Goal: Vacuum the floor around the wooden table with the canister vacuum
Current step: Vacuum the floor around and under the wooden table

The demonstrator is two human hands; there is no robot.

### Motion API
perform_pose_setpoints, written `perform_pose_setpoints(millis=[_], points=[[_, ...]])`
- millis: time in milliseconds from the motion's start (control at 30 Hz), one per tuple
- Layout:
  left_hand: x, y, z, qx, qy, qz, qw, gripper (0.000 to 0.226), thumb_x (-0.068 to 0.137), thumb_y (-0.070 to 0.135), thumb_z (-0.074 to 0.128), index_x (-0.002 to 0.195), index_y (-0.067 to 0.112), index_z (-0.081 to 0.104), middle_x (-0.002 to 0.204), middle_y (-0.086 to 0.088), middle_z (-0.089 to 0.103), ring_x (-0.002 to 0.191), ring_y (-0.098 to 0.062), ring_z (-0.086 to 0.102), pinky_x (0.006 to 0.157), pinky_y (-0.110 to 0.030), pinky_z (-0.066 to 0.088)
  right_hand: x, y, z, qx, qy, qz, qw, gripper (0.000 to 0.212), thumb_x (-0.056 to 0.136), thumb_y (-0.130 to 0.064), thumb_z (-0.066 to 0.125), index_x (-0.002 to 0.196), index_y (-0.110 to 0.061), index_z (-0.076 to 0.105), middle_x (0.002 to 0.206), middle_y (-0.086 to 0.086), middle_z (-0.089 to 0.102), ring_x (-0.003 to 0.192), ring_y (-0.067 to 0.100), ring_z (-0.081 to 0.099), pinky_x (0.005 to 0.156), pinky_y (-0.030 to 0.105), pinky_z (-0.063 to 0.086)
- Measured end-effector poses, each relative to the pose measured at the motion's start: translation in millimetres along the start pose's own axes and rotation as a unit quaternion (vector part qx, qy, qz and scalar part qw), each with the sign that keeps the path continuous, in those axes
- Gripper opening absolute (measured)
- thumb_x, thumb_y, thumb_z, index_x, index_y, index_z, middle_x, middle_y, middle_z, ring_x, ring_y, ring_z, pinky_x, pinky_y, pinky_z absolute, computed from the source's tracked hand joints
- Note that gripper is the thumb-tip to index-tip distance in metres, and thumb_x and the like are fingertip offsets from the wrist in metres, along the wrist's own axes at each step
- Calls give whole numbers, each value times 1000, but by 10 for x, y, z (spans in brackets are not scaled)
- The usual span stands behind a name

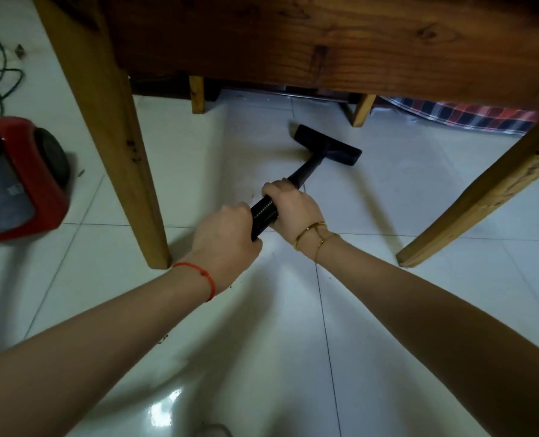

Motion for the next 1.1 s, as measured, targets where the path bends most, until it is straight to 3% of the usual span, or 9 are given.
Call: perform_pose_setpoints(millis=[167,333,500,633,733,867,967,1100], points=[[-440,-256,-243,28,1,-23,999,15,83,25,55,86,18,42,63,5,41,48,-12,39,41,-23,26,-212,-508,-62,34,5,-32,999,26,78,-10,66,102,-5,56,108,13,57,100,30,54,68,43,54],[-754,-472,-446,28,-4,-51,998,16,79,28,57,88,19,48,66,4,48,53,-18,50,43,-24,34,-292,-906,-130,46,4,-71,996,25,80,-11,66,102,-6,55,105,13,57,96,29,54,67,37,51],[-807,-596,-444,29,1,-72,997,17,80,28,56,89,20,45,64,4,46,49,-13,44,42,-23,31,-233,-1043,-51,47,2,-101,994,22,80,-11,65,99,-7,56,102,11,57,95,28,54,65,36,51],[-626,-599,-280,17,6,-73,997,16,81,27,56,88,18,44,63,6,42,50,-14,43,43,-25,30,-78,-896,97,46,-2,-102,994,20,79,-7,65,96,-6,55,100,12,56,95,28,53,62,34,49],[-355,-541,-159,8,6,-72,997,17,84,26,56,93,16,45,64,6,40,53,-16,44,44,-25,30,127,-675,224,43,-29,-96,994,24,76,-6,67,96,-6,54,102,13,55,94,28,54,67,41,54],[54,-404,-114,2,18,-63,998,21,87,24,56,103,12,51,77,0,48,62,-21,48,53,-27,36,441,-381,217,31,-45,-73,996,25,77,-6,65,99,-5,53,106,15,56,92,29,56,76,40,53],[322,-303,-101,8,18,-59,998,24,88,21,56,109,9,53,90,-6,60,74,-27,58,59,-29,37,652,-172,194,19,-83,-44,995,21,83,-12,60,98,-11,46,106,12,52,86,21,46,76,31,46],[593,-229,-50,9,30,-65,997,26,88,20,56,110,8,52,99,-9,64,78,-27,60,60,-29,37,864,44,193,-3,-132,-6,991,22,86,-15,58,104,-10,46,109,10,51,83,21,45,75,36,48]])
Point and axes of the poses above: each hand's wrist, its own x-axis towards the middle knuckle, its own z-axis out of the palm, y = z × x, the point moved 8 cm from there along x, towards the middle knuckle
